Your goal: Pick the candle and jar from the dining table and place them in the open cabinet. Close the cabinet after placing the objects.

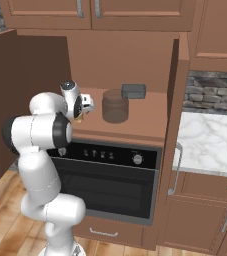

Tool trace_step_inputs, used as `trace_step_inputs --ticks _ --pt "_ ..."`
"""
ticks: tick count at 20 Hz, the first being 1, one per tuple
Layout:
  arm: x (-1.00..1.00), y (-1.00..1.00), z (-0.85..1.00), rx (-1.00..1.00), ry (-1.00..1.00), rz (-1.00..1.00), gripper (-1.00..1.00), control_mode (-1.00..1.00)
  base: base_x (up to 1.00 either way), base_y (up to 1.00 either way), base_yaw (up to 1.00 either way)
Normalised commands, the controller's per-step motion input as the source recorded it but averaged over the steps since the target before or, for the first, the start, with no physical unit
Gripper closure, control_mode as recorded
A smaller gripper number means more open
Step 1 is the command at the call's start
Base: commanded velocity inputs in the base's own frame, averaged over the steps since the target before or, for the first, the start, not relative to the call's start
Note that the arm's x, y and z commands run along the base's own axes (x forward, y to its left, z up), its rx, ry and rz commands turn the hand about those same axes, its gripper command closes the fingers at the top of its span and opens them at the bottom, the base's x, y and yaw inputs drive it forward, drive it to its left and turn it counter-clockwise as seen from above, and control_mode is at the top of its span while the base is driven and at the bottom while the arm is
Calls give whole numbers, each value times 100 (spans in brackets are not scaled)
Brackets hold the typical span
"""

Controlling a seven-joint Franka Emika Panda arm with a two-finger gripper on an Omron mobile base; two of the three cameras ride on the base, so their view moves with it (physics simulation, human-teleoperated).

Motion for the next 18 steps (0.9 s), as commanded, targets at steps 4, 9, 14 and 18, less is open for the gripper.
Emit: trace_step_inputs --ticks 4,9,14,18 --pt "-33 0 22 0 -10 0 -100 -100 0 0 0" --pt "-44 0 26 0 -8 0 -100 -100 0 0 0" --pt "-50 -6 33 0 -6 0 -100 -100 0 0 0" --pt "-54 -21 41 0 -1 0 -100 -100 0 0 0"
